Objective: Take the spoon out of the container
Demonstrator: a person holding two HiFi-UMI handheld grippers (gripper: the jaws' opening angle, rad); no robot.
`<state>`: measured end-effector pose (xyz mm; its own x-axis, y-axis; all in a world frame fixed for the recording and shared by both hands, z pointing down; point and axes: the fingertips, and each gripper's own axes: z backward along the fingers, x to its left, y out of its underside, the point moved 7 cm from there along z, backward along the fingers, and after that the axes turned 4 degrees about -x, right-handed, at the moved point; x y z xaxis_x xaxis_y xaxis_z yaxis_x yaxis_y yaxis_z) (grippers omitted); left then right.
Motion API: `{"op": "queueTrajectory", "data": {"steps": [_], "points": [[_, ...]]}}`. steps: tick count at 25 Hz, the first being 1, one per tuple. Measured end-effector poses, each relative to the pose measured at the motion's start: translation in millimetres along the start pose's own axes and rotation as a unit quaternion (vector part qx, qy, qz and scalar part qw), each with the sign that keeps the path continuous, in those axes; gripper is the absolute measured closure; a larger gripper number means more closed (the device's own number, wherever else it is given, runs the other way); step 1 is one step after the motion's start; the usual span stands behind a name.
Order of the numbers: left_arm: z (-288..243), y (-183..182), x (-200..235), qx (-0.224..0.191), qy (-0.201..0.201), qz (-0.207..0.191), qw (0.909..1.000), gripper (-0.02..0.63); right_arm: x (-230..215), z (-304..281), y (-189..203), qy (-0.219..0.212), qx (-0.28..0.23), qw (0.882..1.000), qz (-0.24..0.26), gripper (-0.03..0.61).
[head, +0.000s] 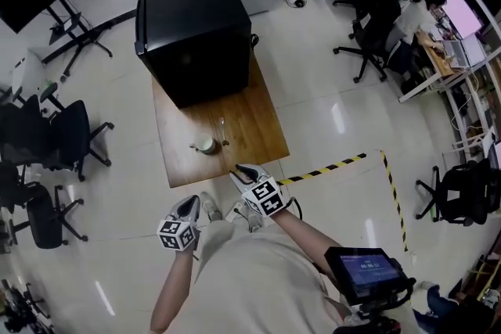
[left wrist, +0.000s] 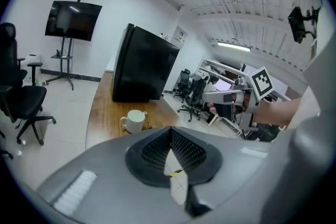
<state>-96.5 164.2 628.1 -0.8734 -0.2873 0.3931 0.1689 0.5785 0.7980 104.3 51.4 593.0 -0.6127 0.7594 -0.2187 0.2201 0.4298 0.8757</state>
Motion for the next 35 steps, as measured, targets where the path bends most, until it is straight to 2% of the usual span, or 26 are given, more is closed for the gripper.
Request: {"op": "queueTrajectory", "data": {"steps": [10,16,22,26,35], "points": [[19.4,48.6,-72.3,-0.037,-0.045,0.05,0.997,0.63,-6.8,56.6,14.8,-0.053,-0.016,0.998,-0.032,0.479],[28.4,49.1,-73.2,-0.054,-0.062,0.056,0.995,0.63,-14.2,74.8,22.5,-0.054,-0.014,0.998,-0.038,0.48],[25.2,39.6,-76.3,-0.08,-0.062,0.058,0.9932,0.63,-28.2,85.1,29.5,-0.041,-0.002,0.998,-0.045,0.483],[40.9,34.0,-60.3,-0.085,-0.059,0.053,0.9932,0.63,-17.3,70.2,20.1,-0.039,-0.004,0.999,-0.031,0.492],[88.7,2.5,19.7,-0.079,-0.043,0.045,0.9949,0.63,30.9,6.8,-6.5,-0.005,0.001,1.0,-0.015,0.492]]}}
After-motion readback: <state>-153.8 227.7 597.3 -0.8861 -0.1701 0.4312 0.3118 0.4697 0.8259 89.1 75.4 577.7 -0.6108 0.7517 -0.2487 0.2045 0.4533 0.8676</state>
